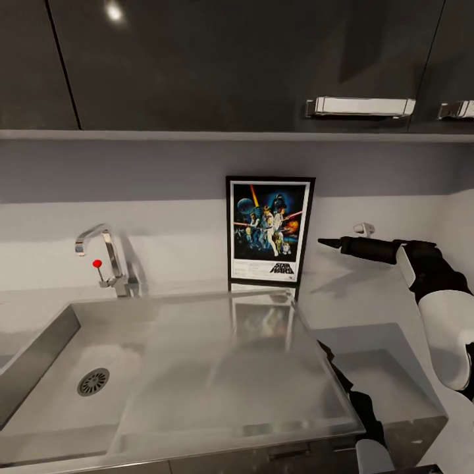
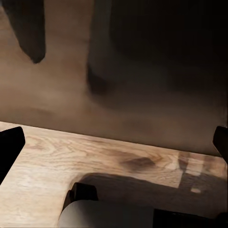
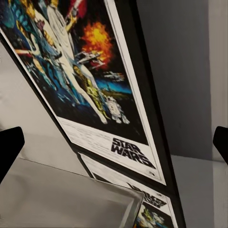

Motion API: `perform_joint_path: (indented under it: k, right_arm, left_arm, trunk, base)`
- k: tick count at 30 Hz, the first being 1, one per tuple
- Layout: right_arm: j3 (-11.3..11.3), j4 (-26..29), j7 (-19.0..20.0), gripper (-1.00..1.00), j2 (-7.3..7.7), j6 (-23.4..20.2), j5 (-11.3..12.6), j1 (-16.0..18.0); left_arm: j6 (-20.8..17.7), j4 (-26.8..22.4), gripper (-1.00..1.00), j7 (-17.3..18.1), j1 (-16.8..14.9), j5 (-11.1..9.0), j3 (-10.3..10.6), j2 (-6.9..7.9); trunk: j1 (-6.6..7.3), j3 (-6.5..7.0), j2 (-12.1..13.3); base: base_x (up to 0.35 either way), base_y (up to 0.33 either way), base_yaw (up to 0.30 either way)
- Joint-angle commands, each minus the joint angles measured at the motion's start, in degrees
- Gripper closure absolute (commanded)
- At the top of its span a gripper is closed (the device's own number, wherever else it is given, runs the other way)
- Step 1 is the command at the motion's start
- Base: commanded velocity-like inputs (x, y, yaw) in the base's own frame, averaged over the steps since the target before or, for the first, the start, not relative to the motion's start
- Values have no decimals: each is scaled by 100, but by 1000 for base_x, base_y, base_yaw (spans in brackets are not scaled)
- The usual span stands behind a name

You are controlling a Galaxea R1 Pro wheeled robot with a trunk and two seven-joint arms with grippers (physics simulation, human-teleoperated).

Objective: Pick up the poster from the kitchen countertop and hang it on one of the wall nails in the kitchen.

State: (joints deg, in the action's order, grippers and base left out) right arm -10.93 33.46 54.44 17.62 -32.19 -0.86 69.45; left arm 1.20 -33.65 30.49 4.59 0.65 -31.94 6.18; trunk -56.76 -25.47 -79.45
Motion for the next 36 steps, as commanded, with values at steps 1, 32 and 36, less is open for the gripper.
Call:
perform_joint_path:
  k: [1,32,36]
  right_arm:
    - [-22,2,22,-100,-1,-48,-10,8]
    - [-44,-1103,194,-100,53,518,-130,662]
    - [-44,-1103,194,-100,108,518,-130,662]
  left_arm:
    - [12,-443,-100,98,-11,-60,-14,-3]
    - [-17,56,-100,466,92,98,-107,-102]
    - [-17,168,-100,466,149,98,-115,-161]
  trunk:
    - [23,15,38]
    - [308,247,560]
    - [308,247,560]
  base:
    - [0,0,0]
    - [0,0,0]
    - [0,0,0]
